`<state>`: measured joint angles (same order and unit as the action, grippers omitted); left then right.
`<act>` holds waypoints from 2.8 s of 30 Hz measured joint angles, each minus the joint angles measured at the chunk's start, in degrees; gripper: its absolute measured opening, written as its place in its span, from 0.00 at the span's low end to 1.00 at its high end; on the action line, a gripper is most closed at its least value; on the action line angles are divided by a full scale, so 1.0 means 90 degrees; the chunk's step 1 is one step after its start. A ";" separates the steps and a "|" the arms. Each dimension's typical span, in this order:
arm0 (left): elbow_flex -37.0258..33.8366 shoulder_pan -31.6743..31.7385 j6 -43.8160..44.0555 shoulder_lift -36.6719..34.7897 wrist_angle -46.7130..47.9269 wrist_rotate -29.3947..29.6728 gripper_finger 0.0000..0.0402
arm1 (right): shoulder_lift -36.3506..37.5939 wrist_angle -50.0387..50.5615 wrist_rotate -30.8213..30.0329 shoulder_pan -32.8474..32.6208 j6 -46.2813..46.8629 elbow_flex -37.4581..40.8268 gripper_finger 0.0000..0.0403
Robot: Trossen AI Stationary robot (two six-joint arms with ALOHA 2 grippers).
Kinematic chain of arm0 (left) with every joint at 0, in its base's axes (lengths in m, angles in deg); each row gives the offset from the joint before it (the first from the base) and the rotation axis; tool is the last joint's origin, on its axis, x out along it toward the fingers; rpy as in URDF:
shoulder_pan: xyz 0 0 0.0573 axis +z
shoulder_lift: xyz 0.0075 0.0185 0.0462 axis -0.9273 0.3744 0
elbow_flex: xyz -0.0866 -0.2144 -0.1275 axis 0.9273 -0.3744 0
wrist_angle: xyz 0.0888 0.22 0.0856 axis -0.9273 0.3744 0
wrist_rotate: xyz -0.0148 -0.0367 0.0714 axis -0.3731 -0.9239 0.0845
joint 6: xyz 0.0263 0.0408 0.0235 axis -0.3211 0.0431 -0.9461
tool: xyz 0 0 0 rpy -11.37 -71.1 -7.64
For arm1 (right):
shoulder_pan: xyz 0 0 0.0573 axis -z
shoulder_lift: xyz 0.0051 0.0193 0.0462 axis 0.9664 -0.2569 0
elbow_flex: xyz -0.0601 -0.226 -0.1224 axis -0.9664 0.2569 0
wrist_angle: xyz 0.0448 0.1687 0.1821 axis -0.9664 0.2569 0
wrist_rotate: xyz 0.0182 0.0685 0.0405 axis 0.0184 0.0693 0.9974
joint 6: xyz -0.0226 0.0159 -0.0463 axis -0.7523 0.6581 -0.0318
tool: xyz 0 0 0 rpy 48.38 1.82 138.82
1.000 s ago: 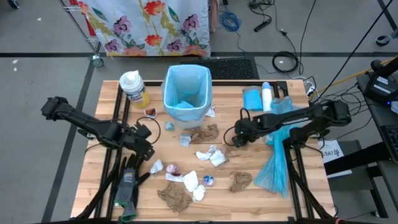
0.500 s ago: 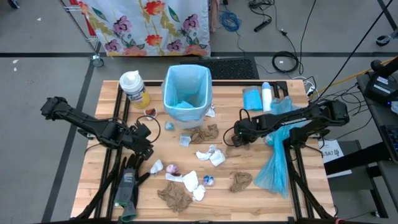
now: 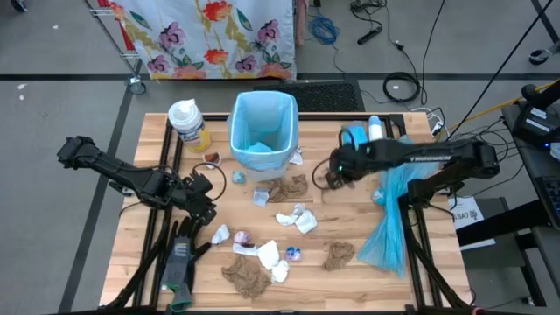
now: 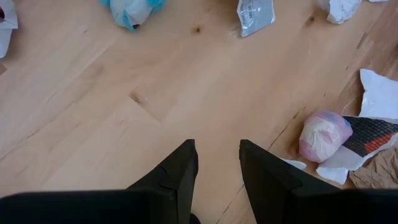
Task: Place trash/remove bag and relplace
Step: Put the brown napkin into the trash bin, then put the blue plastic into the trash bin
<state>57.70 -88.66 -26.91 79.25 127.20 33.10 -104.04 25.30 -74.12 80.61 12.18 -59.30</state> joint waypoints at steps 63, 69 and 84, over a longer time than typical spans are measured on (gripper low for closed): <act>0.0002 0.0000 0.0204 0.0000 -0.0530 0.0087 0.31 | -0.1188 0.0005 -0.0208 0.1397 -0.3399 -0.4299 0.44; 0.0002 0.0001 0.0202 0.0001 -0.0524 0.0157 0.31 | -0.0767 0.1738 -0.0848 0.0846 -0.2338 -0.3849 0.43; 0.0002 0.0000 0.0194 0.0000 -0.0532 0.0391 0.31 | 0.1279 0.0238 0.0347 -0.0309 0.2034 0.1446 0.42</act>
<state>57.72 -88.65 -25.16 79.25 122.41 36.62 -92.52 27.44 -71.00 77.82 30.49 -46.28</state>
